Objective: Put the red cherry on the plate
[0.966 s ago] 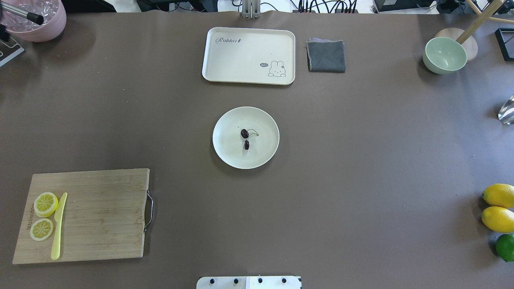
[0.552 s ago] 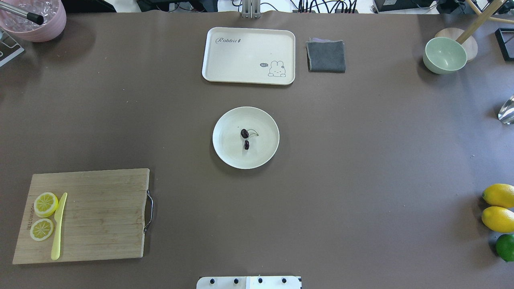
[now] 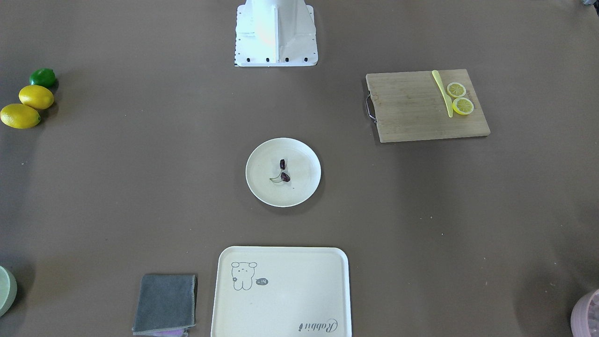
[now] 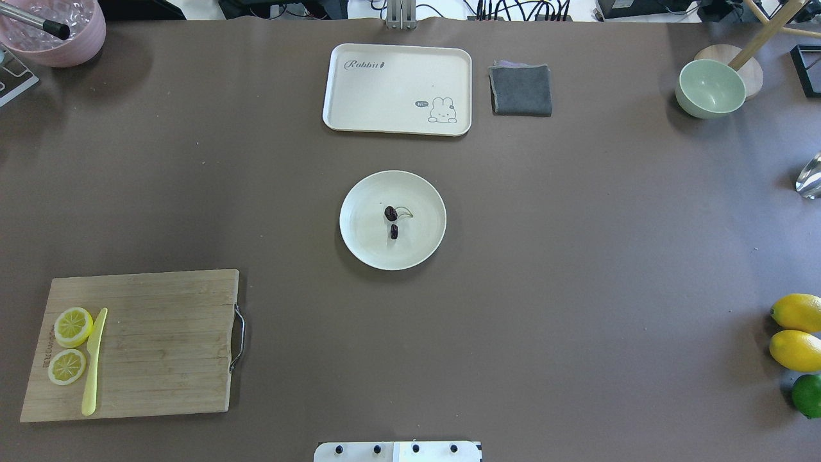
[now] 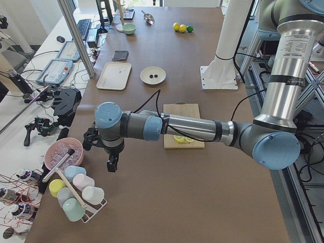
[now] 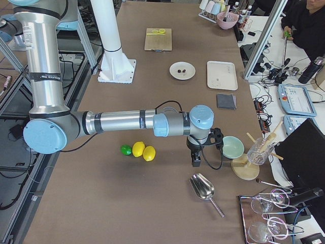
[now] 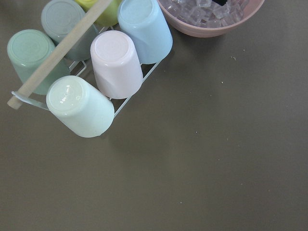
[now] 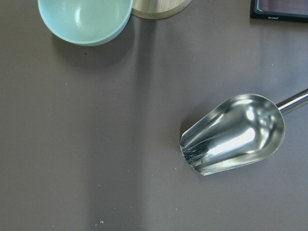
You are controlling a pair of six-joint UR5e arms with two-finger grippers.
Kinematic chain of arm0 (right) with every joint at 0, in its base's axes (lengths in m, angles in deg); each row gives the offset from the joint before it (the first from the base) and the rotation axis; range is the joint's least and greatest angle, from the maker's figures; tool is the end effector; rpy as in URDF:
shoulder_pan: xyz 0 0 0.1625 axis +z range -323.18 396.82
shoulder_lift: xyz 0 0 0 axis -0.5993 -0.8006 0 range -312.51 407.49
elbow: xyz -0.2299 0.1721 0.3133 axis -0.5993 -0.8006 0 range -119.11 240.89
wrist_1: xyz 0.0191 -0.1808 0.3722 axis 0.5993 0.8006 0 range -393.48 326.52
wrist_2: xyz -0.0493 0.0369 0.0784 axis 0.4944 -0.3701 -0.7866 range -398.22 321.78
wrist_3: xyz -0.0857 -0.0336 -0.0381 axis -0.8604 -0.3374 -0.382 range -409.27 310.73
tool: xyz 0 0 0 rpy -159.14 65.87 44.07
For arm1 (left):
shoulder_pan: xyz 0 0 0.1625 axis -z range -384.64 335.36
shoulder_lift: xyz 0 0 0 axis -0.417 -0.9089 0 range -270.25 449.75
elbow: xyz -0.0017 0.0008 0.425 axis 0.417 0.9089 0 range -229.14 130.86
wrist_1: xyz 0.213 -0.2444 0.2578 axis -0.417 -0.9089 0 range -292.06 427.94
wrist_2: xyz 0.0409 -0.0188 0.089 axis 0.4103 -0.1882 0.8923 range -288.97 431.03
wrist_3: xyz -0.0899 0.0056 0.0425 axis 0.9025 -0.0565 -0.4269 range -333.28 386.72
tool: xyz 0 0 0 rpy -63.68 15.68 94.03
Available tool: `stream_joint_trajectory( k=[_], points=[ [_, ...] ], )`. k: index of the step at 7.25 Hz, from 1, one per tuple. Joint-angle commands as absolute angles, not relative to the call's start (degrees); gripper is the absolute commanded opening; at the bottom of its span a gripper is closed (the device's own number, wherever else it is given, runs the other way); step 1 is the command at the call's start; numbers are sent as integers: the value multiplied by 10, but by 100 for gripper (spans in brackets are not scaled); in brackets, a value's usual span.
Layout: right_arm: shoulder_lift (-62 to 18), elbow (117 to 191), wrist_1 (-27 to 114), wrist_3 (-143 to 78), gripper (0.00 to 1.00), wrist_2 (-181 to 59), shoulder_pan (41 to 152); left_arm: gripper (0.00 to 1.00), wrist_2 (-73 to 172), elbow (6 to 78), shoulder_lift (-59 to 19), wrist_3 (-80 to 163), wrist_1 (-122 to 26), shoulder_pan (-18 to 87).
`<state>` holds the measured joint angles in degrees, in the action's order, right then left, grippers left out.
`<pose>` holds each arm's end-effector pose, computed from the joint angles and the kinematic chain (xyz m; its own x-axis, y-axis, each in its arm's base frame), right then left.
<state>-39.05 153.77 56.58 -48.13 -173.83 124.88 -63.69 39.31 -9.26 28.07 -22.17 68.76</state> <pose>0.0444 -0.5239 0.6018 0.6970 -0.0819 0.7124 0.0197 0.9953 0.0952 -0.0966 -0.5588 0.5883 0.7131 0.0271 -0.7005 0.0756 0.9904 0.1154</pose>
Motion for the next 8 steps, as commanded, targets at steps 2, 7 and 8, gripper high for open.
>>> stream_joint_trajectory(
  k=[2,7,8],
  points=[
    [-390,1537,566,-481,100,-1737,1249,98,-637,394,-83,280,-223,688],
    [-386,1541,565,-474,100,-1738,1249,98,-636,395,-82,282,-224,688],
    [-387,1542,565,-474,100,-1742,1249,98,-636,396,-82,282,-224,687]
  ],
)
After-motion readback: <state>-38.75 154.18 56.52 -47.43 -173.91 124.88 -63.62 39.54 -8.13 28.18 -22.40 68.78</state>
